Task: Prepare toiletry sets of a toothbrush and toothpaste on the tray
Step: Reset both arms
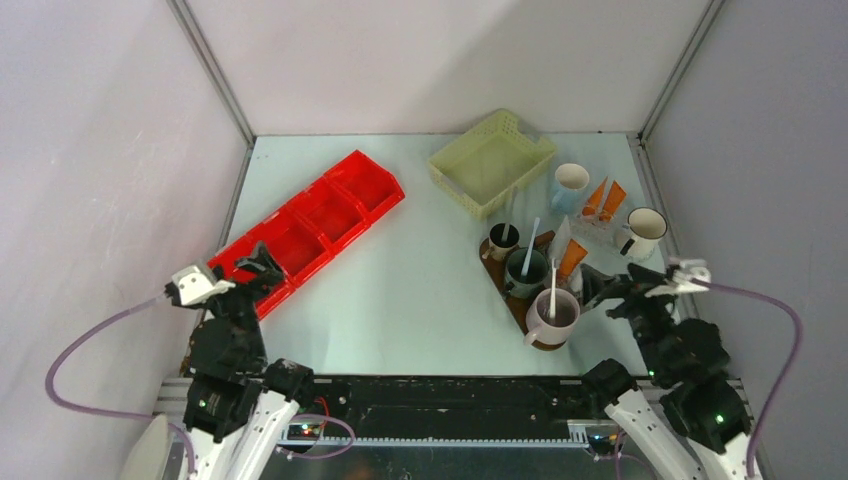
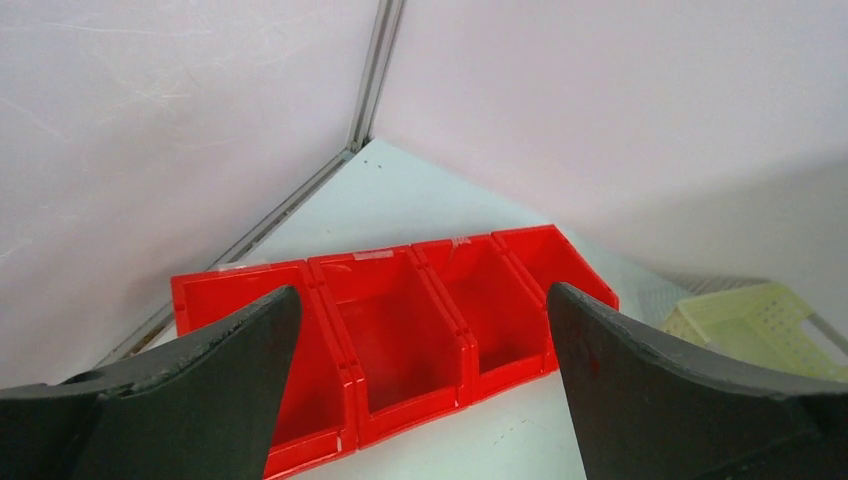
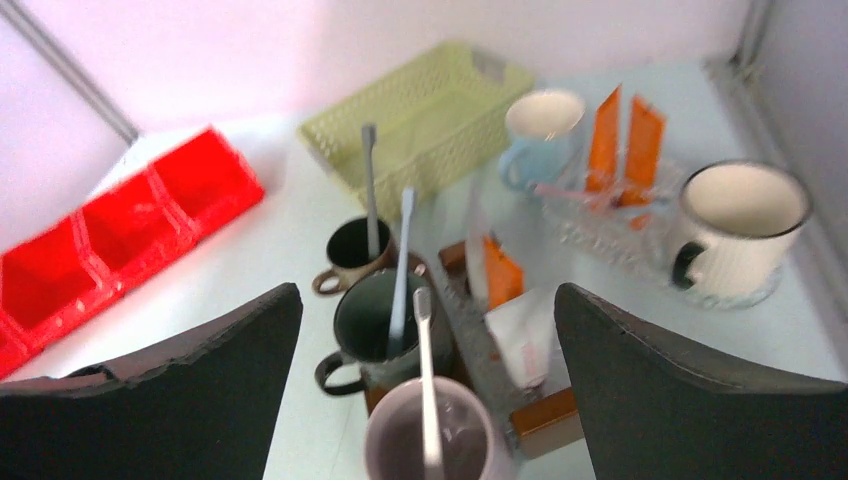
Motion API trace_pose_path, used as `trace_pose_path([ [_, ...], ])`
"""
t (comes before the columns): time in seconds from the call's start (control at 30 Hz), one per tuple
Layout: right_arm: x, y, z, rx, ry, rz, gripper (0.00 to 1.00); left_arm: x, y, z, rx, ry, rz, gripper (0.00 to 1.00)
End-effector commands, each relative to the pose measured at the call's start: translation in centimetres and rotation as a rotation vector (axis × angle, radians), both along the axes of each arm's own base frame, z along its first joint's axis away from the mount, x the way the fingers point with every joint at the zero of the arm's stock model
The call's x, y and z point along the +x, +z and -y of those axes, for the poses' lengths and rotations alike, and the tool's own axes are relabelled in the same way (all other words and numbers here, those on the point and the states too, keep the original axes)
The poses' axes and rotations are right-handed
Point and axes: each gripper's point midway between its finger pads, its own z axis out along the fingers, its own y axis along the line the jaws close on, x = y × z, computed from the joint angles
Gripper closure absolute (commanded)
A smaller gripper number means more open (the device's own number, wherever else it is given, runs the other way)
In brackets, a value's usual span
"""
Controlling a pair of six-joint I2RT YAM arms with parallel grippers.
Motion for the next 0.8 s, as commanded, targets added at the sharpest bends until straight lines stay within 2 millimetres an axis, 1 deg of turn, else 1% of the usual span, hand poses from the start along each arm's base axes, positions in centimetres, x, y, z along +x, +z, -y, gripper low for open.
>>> trace_pose_path([
  [0.0, -2.1, 4.1, 4.3, -0.033, -0.14, 0.171, 0.01, -3.1, 1.3, -1.6, -0.073, 0.044, 0.058, 0.0],
  [0.07, -2.8, 4.6, 6.0, -0.035, -0.21, 0.204, 0.01, -4.3, 0.9, -2.0, -0.087, 0.051, 0.059, 0.0],
  [0.1, -3.1, 4.7, 7.1, -0.041, -0.258, 0.214, 0.01, -5.1, 1.1, -2.4, -0.101, 0.055, 0.086, 0.0],
  [0.13, -3.7, 4.8, 7.9, -0.039, -0.286, 0.233, 0.01, -5.5, 0.8, -2.5, -0.108, 0.059, 0.084, 0.0],
  [0.2, -4.3, 5.0, 8.8, -0.054, -0.317, 0.252, 0.01, -6.5, 0.5, -2.9, -0.122, 0.066, 0.106, 0.0],
  [0.3, -4.8, 5.2, 9.6, -0.075, -0.343, 0.272, 0.0, -8.0, 0.1, -3.7, -0.151, 0.088, 0.161, 0.0],
  [0.33, -4.9, 5.2, 10.2, -0.069, -0.376, 0.271, 0.01, -8.1, -0.6, -3.9, -0.161, 0.099, 0.138, 0.0],
  [0.37, -5.0, 5.3, 10.6, -0.06, -0.396, 0.274, 0.01, -8.5, -0.6, -4.4, -0.18, 0.126, 0.135, 0.0],
  [0.47, -5.3, 5.1, 11.9, -0.027, -0.474, 0.265, 0.01, -8.5, -1.6, -4.6, -0.171, 0.148, 0.083, 0.0],
  [0.7, -5.7, 4.6, 13.3, 0.044, -0.562, 0.241, 0.01, -8.3, -1.7, -4.0, -0.206, 0.109, 0.118, 0.0],
  [0.77, -5.7, 4.6, 13.1, 0.043, -0.55, 0.242, 0.01, -8.3, -1.5, -3.9, -0.226, 0.106, 0.131, 0.0],
])
